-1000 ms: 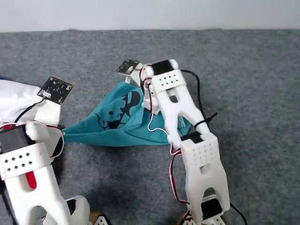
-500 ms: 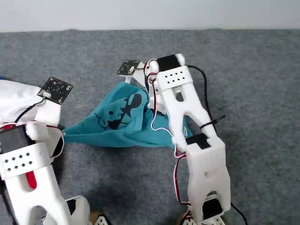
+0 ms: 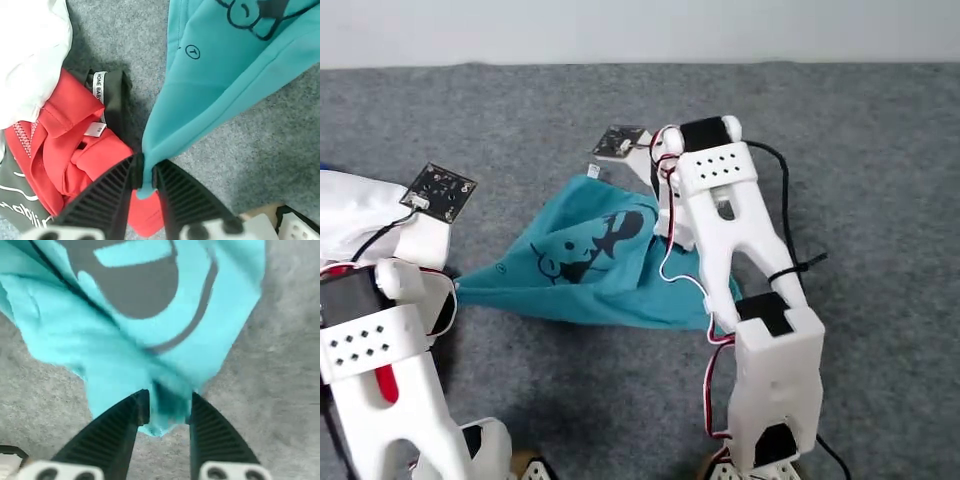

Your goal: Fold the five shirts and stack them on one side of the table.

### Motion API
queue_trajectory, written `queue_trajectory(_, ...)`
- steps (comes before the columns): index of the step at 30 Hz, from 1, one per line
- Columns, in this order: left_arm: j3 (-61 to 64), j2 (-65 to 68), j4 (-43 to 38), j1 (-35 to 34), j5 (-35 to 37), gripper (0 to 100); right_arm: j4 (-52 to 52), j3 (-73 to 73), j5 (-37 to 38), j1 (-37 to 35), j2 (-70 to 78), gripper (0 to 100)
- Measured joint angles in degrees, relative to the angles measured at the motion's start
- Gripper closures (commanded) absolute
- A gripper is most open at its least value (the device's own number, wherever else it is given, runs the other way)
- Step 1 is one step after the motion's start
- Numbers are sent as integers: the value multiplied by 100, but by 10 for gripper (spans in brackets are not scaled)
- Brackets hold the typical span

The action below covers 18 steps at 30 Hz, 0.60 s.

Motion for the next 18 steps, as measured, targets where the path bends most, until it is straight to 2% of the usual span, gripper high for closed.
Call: queue_trajectory(18, 316, 0, 0, 0, 0, 995, -123, 0, -114, -88, 501, 894)
